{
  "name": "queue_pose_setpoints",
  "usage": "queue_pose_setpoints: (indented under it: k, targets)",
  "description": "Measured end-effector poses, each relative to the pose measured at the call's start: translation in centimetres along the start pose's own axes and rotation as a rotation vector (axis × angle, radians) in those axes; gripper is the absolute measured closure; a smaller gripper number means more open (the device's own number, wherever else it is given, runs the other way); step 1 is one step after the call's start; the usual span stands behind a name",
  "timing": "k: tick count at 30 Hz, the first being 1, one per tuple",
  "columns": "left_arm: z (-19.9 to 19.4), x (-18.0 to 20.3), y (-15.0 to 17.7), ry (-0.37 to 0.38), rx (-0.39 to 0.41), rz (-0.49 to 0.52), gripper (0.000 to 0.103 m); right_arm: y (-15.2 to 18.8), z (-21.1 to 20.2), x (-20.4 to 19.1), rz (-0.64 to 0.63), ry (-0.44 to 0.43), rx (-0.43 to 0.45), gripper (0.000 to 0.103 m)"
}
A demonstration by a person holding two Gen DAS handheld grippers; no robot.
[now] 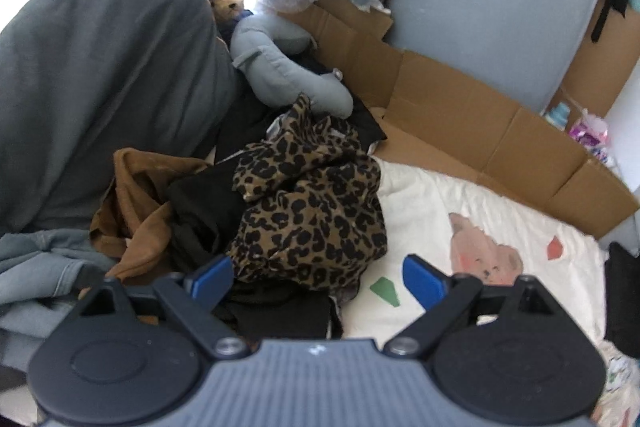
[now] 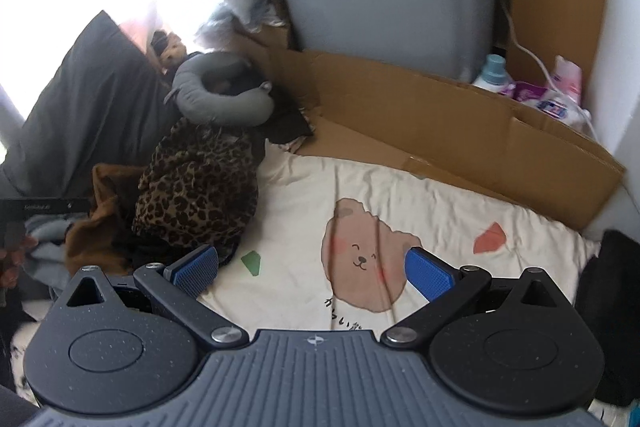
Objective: Fold clothes
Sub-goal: 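Move both tools toward the leopard-print trousers on the clothes pile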
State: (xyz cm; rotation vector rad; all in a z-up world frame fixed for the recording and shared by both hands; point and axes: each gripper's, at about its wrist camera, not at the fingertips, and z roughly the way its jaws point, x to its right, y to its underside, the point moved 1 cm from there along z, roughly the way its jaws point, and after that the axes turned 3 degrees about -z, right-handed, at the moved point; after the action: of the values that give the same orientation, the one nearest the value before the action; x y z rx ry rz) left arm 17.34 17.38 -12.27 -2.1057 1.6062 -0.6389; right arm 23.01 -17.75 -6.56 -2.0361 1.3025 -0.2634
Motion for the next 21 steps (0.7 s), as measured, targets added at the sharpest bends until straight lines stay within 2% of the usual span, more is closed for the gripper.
queue_pose_setpoints:
  k: [4, 6, 13, 21]
  targets:
    - [3.0, -0.8, 0.7, -0.018, -0.010, -0.017, 0.010, 0.4, 2.8, 0.2, -0.029, -0.024, -0.008, 0.001]
    - [4.4, -1.2, 1.0, -0.023, -0.015, -0.026, 0.013, 1.0, 4.4, 0.6, -0.027, -0.033, -0.008, 0.001]
    - [8.1, -2.8, 2.3, -0.054, -0.027, -0.048, 0.015, 3.4, 8.5, 1.0, -0.045, -0.025, -0.005, 0.001]
    - [10.6, -3.2, 2.9, -0.063, -0.005, 0.002, 0.018, 6.2, 12.2, 1.2, -0.041, -0.020, -0.009, 0.001]
